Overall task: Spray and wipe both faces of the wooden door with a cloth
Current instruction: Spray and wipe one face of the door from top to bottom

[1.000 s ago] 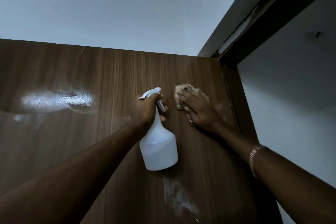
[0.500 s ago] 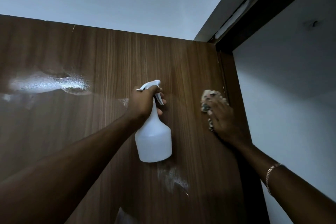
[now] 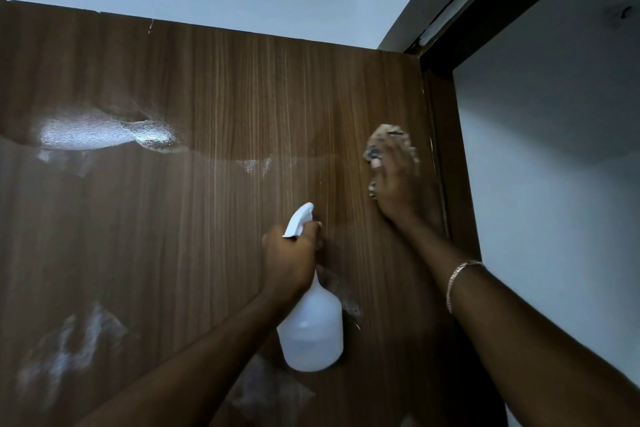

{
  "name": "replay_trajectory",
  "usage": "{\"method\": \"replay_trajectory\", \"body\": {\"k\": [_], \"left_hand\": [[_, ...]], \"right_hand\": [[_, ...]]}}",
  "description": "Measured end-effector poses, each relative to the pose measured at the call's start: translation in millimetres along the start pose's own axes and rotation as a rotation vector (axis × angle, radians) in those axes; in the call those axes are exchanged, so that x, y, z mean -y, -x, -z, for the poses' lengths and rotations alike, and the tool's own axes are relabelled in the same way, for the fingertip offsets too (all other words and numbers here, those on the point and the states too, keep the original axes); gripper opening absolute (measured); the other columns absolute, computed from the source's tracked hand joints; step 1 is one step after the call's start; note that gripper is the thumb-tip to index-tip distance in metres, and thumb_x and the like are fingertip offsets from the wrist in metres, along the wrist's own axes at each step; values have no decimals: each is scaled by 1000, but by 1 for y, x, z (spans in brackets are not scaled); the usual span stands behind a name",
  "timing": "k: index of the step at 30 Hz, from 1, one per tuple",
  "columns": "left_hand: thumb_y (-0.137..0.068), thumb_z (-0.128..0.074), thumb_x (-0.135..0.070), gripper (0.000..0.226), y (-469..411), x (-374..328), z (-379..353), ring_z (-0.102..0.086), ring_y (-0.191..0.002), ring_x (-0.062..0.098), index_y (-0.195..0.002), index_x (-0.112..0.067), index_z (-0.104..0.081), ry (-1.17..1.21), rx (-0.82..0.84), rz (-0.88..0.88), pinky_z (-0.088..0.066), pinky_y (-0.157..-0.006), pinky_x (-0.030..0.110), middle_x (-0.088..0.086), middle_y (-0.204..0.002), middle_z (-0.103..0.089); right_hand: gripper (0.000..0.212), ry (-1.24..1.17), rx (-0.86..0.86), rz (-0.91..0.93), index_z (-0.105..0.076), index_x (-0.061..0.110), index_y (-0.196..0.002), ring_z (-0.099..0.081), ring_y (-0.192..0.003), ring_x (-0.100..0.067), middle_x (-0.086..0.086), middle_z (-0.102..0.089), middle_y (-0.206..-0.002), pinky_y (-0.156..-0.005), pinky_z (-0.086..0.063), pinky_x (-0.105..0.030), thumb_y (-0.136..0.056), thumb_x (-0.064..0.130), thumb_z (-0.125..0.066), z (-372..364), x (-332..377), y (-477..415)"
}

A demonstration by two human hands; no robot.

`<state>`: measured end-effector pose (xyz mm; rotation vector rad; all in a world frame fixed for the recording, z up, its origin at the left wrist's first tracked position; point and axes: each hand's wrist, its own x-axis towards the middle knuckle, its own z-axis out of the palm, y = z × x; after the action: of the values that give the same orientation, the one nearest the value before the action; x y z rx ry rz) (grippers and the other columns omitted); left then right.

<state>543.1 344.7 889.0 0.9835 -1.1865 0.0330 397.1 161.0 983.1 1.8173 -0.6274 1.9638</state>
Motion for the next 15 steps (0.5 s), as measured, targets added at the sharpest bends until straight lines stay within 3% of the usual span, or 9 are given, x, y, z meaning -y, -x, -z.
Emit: {"method": "replay_trajectory", "body": {"k": [3, 5, 8, 11, 13, 15], "left_hand": [[-103, -59, -16, 25, -9, -5, 8, -67, -49, 20, -89, 2, -70, 26, -44, 14, -53, -47, 29, 15, -76, -72], [-103, -60, -19, 24, -10, -7, 16, -68, -52, 25, -90, -2, -70, 11, -52, 24, -54, -48, 31, 13, -78, -73], [-103, -60, -19, 22, -8, -7, 34, -68, -55, 26, -87, -7, -71, -19, -42, 16, -54, -49, 30, 10, -77, -73], [-103, -59, -20, 23, -11, -6, 46, -68, -54, 23, -89, -6, -71, -42, -48, 29, -53, -48, 26, 11, -78, -74], [-103, -58, -19, 26, -13, -8, 50, -66, -50, 17, -88, -2, -71, -48, -60, 48, -50, -45, 22, 13, -78, -73], [-102, -58, -18, 28, -13, -10, 56, -66, -47, 17, -84, 1, -70, -67, -84, 38, -50, -44, 23, 14, -75, -72]], "right_hand": [[56, 18, 232, 325, -36, 27, -152, -15, -154, -17, 2, -31, -162, -123, -13, -52, -98, 19, -47, -7, 35, 48], [56, 47, 295, 436, -37, 29, -152, -14, -154, -16, 3, -30, -163, -123, -13, -53, -98, 22, -46, 3, 15, 88], [51, 19, 127, 191, -41, 28, -150, -23, -152, -18, 2, -36, -160, -115, -27, -60, -99, 21, -42, 12, -15, 91], [47, -12, 20, -29, -42, 25, -148, -27, -150, -19, 1, -40, -157, -117, -26, -57, -101, 22, -39, -3, 26, 34], [47, -36, 56, 76, -45, 23, -145, -29, -148, -19, -1, -45, -153, -124, -13, -48, -99, 20, -43, -16, 77, 17], [51, -27, 222, 329, -41, 26, -149, -21, -151, -16, 2, -41, -156, -123, 1, -38, -99, 20, -47, -23, 107, 38]]}}
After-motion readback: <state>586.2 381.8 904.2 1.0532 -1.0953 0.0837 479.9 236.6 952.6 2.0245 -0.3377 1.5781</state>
